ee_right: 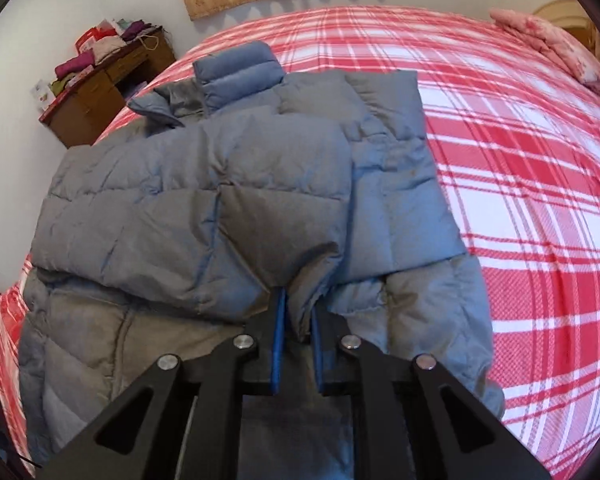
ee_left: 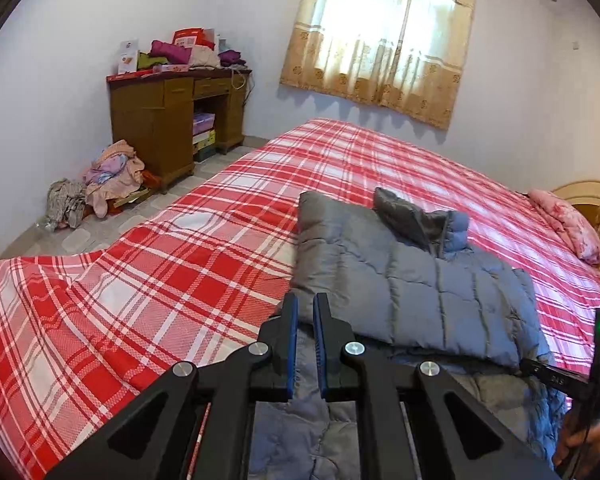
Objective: Fold large clothes
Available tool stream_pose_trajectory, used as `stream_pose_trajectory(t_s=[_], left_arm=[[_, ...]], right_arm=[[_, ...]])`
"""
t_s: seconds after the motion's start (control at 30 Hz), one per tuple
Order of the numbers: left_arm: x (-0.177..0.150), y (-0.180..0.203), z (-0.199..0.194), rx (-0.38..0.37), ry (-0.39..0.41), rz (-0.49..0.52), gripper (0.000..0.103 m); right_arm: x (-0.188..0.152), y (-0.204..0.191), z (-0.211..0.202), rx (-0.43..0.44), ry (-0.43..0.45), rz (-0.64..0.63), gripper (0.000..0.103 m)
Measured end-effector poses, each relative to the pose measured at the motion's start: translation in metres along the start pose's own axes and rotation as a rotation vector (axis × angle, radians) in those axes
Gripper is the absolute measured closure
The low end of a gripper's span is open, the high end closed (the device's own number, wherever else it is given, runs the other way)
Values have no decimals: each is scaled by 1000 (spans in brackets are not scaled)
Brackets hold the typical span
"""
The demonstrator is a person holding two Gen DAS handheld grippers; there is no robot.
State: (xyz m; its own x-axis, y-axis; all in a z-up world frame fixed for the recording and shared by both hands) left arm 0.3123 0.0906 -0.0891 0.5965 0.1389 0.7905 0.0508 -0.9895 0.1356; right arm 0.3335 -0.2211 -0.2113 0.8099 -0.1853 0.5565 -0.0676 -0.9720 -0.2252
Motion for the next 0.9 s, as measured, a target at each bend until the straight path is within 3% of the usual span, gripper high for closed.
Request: stream_pose_trajectory(t_s=[0.07, 0.1, 0.2, 0.23, 0.27, 0.33, 0.37, 0.53, 0.7, 0.9], left_arm=[[1, 1, 6, 19, -4, 20, 96], [2, 1, 9, 26, -7, 33, 96], [10, 2, 15, 30, -3, 51, 96], [15, 3, 18, 33, 0, 54, 96], [23, 6, 22, 37, 5, 55, 96], [36, 12, 29, 33, 19, 57, 96], [44, 19, 35, 33, 29, 72, 96], [54, 52, 77, 37, -16, 133, 96], [40, 67, 123, 127, -38, 215, 96], [10, 48, 164, 199, -98, 193, 96]], right_arm=[[3, 2, -8, -55, 17, -19, 27], [5, 3, -18, -57, 52, -19, 20], [20, 15, -57, -114, 180, -20, 20], [27, 18, -72, -136, 232, -19, 24], [36, 18, -85, -129, 280, -20, 37], [52, 11, -95, -89, 314, -25, 51], [64, 5, -96, -52, 323, -25, 52], [100, -19, -55, 16, 303, -12, 52], [84, -21, 4, -52, 225, -18, 53], [64, -8, 36, -58, 180, 0, 52]])
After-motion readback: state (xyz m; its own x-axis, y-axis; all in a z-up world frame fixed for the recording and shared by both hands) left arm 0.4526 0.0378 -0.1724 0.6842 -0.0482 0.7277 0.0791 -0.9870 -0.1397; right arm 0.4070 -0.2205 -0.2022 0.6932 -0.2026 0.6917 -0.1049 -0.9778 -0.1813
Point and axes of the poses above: each gripper's, at about its wrist camera, not at the fingertips, and z roughly the way its jaws point, y to its right, x to its top, the point moved 8 cm from there along z, roughly the way its jaws point, and after that the axes turned 4 degrees about x, right-handed, at the moved point
